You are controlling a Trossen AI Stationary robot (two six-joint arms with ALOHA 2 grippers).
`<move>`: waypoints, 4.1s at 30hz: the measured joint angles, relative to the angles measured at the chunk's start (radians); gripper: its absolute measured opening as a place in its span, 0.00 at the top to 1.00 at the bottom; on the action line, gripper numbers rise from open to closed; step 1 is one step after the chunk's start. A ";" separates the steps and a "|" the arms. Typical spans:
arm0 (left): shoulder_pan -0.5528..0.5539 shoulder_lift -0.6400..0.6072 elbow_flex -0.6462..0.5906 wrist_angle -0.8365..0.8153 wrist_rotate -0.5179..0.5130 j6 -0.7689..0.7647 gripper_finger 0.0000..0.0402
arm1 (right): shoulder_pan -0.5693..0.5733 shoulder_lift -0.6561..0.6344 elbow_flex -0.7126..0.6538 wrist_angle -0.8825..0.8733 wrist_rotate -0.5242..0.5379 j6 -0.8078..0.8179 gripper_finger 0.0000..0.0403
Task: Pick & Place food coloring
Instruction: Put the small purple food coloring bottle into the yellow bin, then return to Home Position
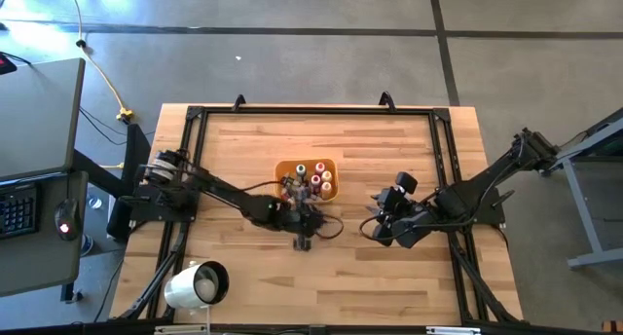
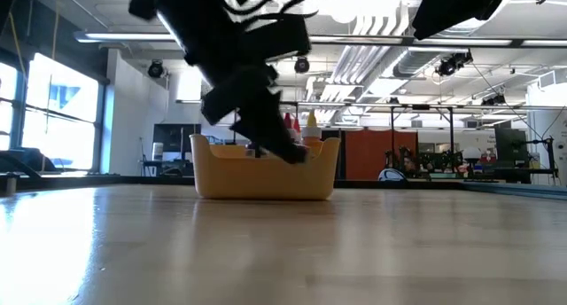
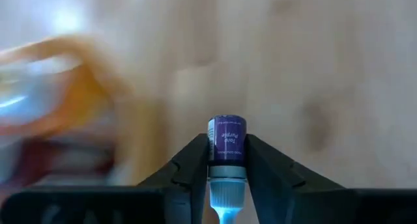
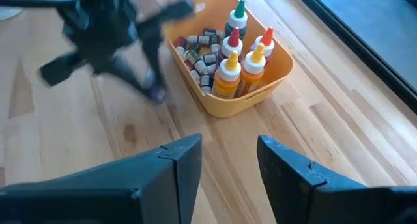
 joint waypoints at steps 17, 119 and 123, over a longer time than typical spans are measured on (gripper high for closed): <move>0.066 -0.055 0.060 -0.376 -0.372 -0.202 0.77 | 0.000 0.000 0.000 0.004 -0.001 0.003 0.65; -0.085 -1.856 -1.074 0.068 0.123 0.127 0.50 | 0.233 -1.265 -0.988 0.909 -0.176 -0.941 0.65; -0.085 -1.855 -1.074 0.050 0.136 0.104 0.50 | 0.233 -1.265 -1.028 0.928 -0.175 -0.936 0.65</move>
